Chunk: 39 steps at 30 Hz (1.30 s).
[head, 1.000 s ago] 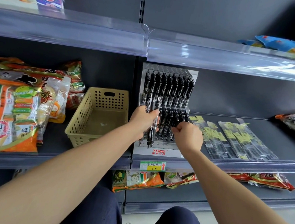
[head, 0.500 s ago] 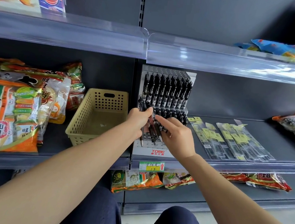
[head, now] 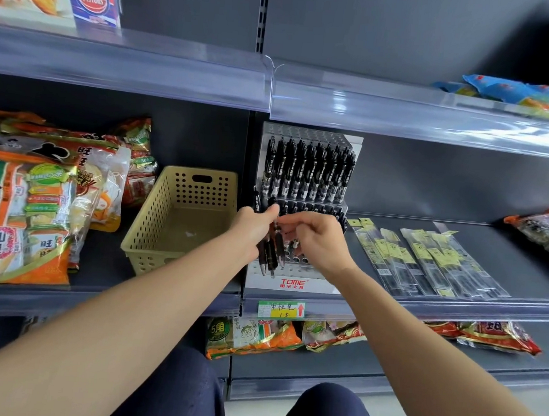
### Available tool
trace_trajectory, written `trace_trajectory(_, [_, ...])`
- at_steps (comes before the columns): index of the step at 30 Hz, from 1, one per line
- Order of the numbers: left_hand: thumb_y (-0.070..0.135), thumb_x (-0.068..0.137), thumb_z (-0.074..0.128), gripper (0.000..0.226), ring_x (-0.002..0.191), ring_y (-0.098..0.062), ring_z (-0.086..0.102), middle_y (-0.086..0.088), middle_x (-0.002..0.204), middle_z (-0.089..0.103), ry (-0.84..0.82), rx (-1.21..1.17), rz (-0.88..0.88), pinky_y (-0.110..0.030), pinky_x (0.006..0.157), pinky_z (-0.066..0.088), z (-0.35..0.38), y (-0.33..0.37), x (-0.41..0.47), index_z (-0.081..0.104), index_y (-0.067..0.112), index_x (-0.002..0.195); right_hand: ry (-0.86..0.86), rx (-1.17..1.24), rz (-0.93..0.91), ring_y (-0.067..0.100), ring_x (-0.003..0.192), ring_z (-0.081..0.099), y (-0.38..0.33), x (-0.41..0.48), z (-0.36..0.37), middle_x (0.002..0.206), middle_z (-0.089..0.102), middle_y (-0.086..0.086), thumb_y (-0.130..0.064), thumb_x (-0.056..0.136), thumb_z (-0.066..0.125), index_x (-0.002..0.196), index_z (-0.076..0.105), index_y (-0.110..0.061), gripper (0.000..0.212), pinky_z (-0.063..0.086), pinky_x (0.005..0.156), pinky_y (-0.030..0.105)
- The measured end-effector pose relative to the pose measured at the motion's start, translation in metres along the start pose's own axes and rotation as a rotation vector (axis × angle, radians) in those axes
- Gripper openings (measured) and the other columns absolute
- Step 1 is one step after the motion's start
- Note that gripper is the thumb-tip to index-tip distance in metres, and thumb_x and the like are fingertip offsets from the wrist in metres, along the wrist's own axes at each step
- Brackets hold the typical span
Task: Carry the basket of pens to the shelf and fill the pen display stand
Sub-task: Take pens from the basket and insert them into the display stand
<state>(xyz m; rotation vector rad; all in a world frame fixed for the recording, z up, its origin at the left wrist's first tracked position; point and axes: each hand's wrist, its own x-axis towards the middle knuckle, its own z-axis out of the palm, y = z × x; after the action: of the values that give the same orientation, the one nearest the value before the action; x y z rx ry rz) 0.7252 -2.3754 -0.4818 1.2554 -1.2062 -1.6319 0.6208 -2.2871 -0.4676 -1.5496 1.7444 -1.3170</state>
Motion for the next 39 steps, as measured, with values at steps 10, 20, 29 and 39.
trace_trajectory(10, [0.032,0.09,0.063,0.024,0.093,-0.022,0.06,-0.005,0.096,0.065,-0.151,0.484,0.394,-0.039,0.085,0.048,0.008,0.016,-0.027,0.059,0.014,0.105,0.129,0.36,0.495,0.012,0.038,0.046,-0.013,0.023,-0.017,0.053,0.059,0.005,-0.031,0.08,0.076,0.069,0.063,-0.005,0.031,0.031,0.035,0.02])
trace_trajectory(20, [0.04,0.098,0.047,0.04,0.093,-0.019,0.057,-0.002,0.102,0.058,-0.065,0.479,0.313,-0.038,0.086,0.047,0.003,0.014,-0.025,0.063,0.008,0.117,0.211,-0.039,0.228,0.022,0.061,0.066,-0.003,0.021,-0.043,0.073,0.072,0.012,-0.026,0.089,0.064,0.075,0.069,-0.007,0.024,0.057,0.053,0.029])
trace_trajectory(29, [0.041,0.089,0.063,0.057,0.097,-0.033,0.063,-0.024,0.122,0.06,-0.016,0.414,0.255,-0.041,0.079,0.052,-0.002,0.011,-0.017,0.051,0.004,0.132,0.308,-0.578,-0.055,0.014,0.042,0.033,0.004,0.016,-0.038,0.043,0.041,-0.005,-0.023,0.093,0.057,0.052,0.042,-0.014,0.045,0.027,0.045,0.02])
trace_trajectory(39, [0.011,0.076,0.07,0.01,0.036,-0.004,0.041,-0.011,0.081,0.075,0.006,0.323,0.213,-0.017,0.043,0.029,-0.009,0.015,-0.025,0.061,0.013,0.078,0.365,-0.632,-0.082,0.018,0.046,0.045,0.009,0.016,-0.03,0.049,0.052,0.0,-0.027,0.093,0.056,0.061,0.055,-0.007,0.038,0.029,0.045,0.02])
